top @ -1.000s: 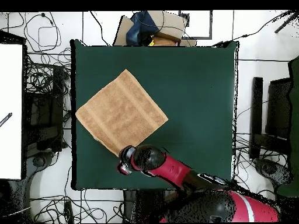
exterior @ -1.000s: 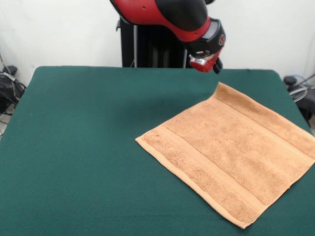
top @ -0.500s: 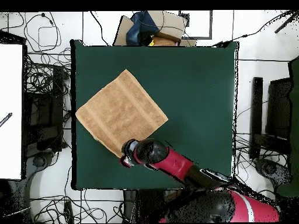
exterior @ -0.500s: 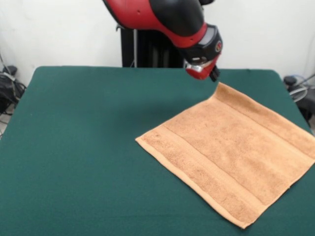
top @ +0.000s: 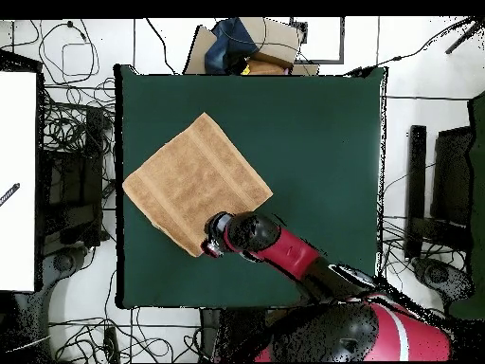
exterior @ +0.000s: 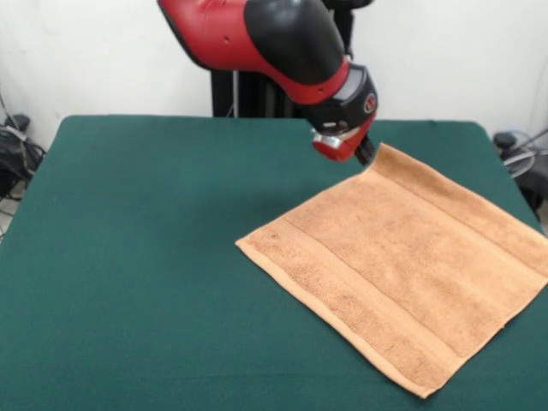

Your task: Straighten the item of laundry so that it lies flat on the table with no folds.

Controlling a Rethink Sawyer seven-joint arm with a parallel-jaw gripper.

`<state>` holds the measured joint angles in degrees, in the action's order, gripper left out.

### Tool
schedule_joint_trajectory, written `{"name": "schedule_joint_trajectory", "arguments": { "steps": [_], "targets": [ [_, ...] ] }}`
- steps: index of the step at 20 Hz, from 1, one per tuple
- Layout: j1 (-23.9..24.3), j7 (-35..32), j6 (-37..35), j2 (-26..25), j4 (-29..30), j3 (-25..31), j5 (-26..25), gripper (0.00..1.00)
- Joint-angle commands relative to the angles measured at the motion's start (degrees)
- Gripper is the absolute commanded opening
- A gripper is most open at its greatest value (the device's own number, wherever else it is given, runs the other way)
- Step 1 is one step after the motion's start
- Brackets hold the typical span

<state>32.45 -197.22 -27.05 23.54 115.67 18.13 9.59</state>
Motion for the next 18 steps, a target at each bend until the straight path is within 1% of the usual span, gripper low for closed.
{"name": "schedule_joint_trajectory", "arguments": {
  "steps": [1, 6, 12, 18],
  "targets": [
    [-3.39, -0.02, -4.12, -5.67, -10.61, -3.44, 2.46, 0.0],
    [-5.1, -0.52, -1.59, -8.08, -11.47, -4.28, 2.17, 0.0],
    [-6.49, -1.54, -0.58, -8.3, -10.84, -4.19, 2.55, 0.0],
    [-7.06, -2.83, -0.66, -7.19, -10.05, -3.29, 3.92, 0.0]
  ]
}}
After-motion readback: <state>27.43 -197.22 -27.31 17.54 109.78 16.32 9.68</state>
